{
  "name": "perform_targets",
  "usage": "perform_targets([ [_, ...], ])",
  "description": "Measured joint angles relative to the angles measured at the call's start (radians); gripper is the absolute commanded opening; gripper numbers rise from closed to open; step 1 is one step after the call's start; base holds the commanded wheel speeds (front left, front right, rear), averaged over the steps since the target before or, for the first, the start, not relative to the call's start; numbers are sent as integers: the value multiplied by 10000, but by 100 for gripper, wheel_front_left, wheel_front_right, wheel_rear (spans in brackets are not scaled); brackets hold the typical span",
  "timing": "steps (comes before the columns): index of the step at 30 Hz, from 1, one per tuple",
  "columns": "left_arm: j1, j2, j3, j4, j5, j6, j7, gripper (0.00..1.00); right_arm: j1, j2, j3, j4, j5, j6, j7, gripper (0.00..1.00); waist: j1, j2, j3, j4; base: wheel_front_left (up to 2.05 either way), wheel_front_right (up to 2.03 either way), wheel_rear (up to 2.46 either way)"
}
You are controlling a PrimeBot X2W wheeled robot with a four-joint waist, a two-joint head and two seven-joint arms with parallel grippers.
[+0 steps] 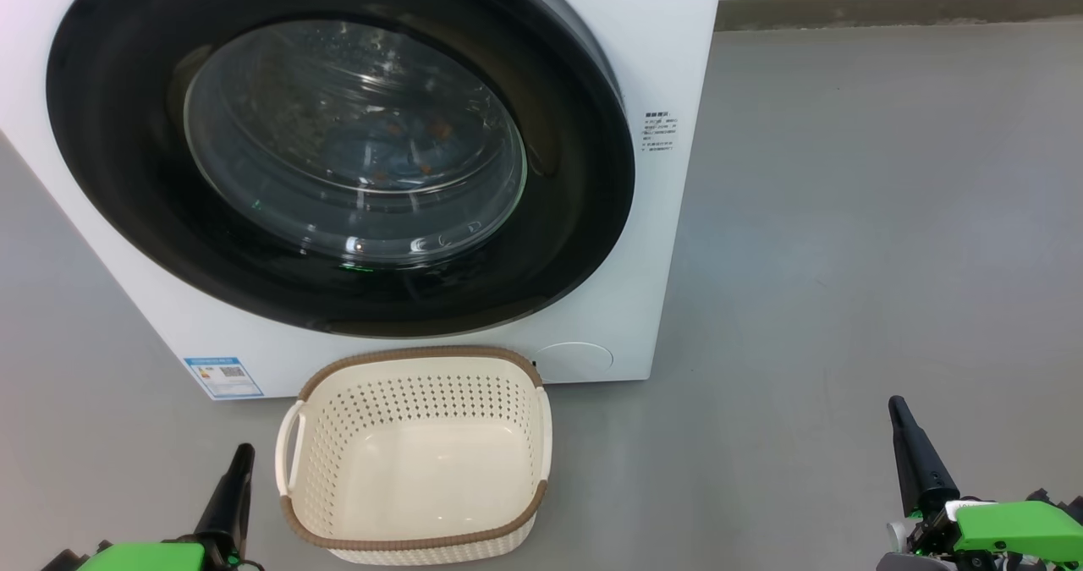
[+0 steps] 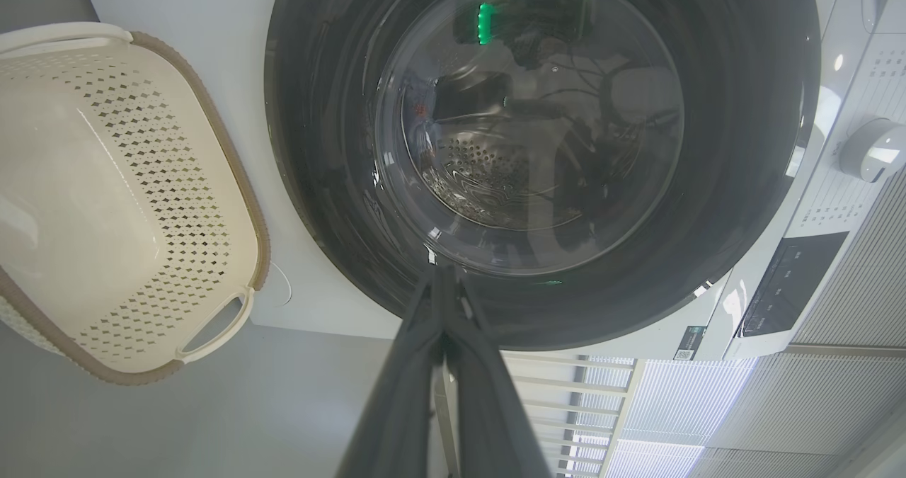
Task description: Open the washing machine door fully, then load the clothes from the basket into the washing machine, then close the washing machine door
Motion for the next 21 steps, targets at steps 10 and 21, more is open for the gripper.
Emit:
perform_targets([
  [10,0,-2,8,0,2,0,31,0,0,4,-6,-2,0,0,0,0,0,0,0,0,0,0,0],
  [21,0,-6,21,0,2,0,33,0,0,8,-10,-2,0,0,2,0,0,0,0,0,0,0,0],
])
